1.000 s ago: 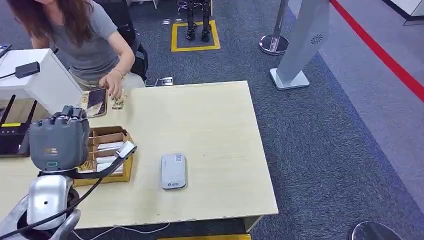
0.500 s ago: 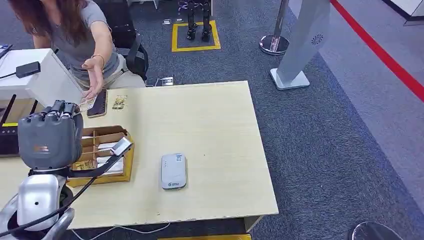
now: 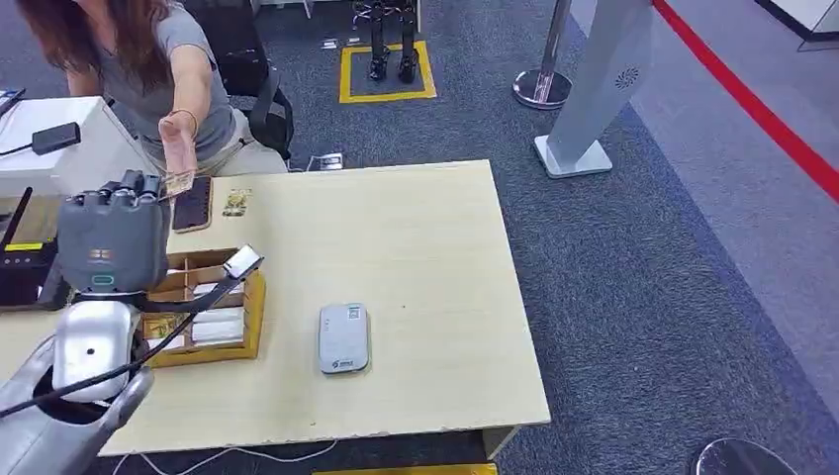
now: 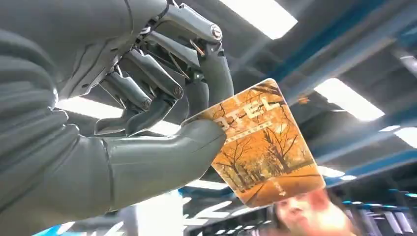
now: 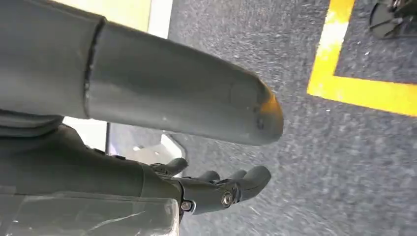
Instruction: Pass the card to the sensor for recognition and then transmit it.
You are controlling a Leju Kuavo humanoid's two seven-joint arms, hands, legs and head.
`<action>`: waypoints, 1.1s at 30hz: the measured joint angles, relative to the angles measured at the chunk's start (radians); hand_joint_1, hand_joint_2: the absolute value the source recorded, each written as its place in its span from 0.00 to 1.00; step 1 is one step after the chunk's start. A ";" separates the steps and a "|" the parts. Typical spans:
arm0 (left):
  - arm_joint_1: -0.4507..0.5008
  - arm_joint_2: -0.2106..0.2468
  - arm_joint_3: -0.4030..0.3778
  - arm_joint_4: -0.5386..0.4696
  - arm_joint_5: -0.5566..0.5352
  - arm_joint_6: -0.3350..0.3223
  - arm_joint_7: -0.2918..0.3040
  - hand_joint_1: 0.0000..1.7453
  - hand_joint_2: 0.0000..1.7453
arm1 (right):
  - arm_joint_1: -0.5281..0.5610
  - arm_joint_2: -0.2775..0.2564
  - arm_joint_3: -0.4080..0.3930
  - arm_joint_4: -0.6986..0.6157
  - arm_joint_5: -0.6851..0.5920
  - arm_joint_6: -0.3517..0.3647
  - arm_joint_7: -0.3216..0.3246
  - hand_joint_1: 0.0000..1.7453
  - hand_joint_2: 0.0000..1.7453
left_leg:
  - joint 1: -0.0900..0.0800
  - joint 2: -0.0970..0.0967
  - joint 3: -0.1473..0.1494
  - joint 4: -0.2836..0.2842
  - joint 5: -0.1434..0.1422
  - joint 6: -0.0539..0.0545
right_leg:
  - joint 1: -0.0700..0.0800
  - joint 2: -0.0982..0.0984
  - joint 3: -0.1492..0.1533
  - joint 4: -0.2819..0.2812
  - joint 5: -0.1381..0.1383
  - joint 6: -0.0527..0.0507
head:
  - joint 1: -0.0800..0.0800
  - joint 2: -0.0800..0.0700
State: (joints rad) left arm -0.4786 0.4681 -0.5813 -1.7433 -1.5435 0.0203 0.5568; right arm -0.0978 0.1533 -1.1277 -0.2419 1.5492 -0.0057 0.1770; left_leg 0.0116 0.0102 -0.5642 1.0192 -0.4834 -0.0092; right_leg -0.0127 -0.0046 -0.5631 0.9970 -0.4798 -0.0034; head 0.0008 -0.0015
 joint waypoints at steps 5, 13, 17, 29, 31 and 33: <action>-0.036 -0.042 -0.008 0.250 0.000 0.110 0.010 1.00 1.00 | -0.002 0.000 0.034 0.000 0.000 0.002 0.001 0.00 0.00 | 0.000 0.001 0.000 0.000 0.000 0.000 | 0.000 0.001 0.000 0.000 0.000 -0.001 | -0.001 0.000; -0.037 -0.061 -0.011 0.343 0.000 0.095 0.020 1.00 1.00 | -0.001 0.000 0.052 0.000 0.000 0.000 0.003 0.00 0.00 | 0.000 0.001 -0.001 0.000 0.000 0.000 | 0.000 0.002 0.000 0.000 0.000 0.000 | 0.000 0.000; -0.037 -0.066 -0.011 0.355 0.000 0.095 0.025 1.00 1.00 | -0.001 0.000 0.054 0.000 -0.001 0.000 0.003 0.00 0.00 | 0.000 0.001 -0.001 0.000 0.000 0.000 | 0.000 0.002 0.000 0.000 0.000 0.000 | -0.001 0.000; -0.036 -0.063 -0.011 0.362 0.000 0.110 0.081 0.00 1.00 | 0.000 0.000 0.054 0.000 -0.002 -0.001 0.010 0.00 0.00 | 0.000 0.001 -0.001 0.000 0.000 0.000 | 0.000 0.001 0.000 0.000 0.000 0.000 | -0.001 0.000; -0.035 -0.057 -0.011 0.353 0.000 0.112 0.089 0.00 1.00 | 0.000 0.000 0.054 0.000 -0.002 -0.002 0.010 0.00 0.00 | 0.000 0.001 -0.001 0.000 0.000 0.000 | 0.000 0.001 0.000 0.000 0.000 0.000 | -0.001 0.000; -0.035 -0.047 -0.012 0.342 0.000 0.114 0.099 0.00 1.00 | 0.000 0.000 0.054 0.000 -0.002 -0.002 0.010 0.00 0.00 | 0.000 0.001 -0.001 0.000 0.000 0.000 | 0.000 0.002 0.000 0.000 0.000 0.000 | -0.001 0.000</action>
State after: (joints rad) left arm -0.5137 0.4208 -0.5932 -1.4016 -1.5435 0.1343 0.6562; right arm -0.0976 0.1530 -1.0739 -0.2415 1.5469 -0.0073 0.1873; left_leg 0.0116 0.0114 -0.5651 1.0192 -0.4836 -0.0092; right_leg -0.0126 -0.0031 -0.5635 0.9972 -0.4796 -0.0036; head 0.0000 -0.0015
